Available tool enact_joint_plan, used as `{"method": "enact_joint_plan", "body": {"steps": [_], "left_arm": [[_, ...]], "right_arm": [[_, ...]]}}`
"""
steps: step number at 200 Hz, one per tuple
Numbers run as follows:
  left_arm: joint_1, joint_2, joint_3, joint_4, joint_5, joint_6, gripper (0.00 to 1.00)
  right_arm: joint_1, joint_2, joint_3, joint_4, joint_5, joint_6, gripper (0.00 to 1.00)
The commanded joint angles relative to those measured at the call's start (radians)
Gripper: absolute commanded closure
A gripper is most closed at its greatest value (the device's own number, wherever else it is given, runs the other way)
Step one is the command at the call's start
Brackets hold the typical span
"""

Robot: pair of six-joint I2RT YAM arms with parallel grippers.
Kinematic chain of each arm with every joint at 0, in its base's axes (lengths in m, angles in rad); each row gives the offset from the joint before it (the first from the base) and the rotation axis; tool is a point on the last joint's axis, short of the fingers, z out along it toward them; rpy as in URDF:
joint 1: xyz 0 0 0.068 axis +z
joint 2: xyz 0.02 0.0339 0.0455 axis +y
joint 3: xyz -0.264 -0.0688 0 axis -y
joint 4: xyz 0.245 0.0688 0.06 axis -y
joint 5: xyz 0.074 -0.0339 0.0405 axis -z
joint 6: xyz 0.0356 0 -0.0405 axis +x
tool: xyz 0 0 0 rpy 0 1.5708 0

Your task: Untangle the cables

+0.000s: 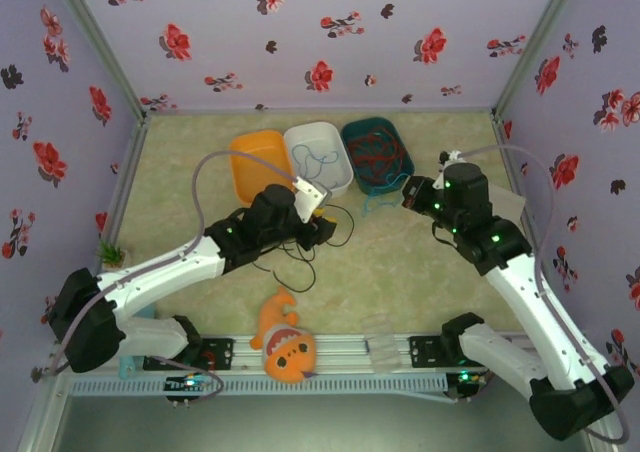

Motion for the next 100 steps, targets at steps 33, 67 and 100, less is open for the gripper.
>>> {"method": "enact_joint_plan", "body": {"steps": [33,67,100], "left_arm": [[-0.019,0.035,-0.03,0.211,-0.062,-0.052,0.46],[-0.019,0.102,0.012,0.202,-0.022,-0.044,0.45],[-0.019,0.149,0.03,0.206,0.0,-0.051,0.44]], "right_arm": [[0.092,0.082,0.003,0.083,0.092,0.018,1.0],[0.121,0.13,0.023,0.109,0.092,0.015,1.0],[0.136,0.151,0.034,0.121,0.092,0.014,1.0]]}}
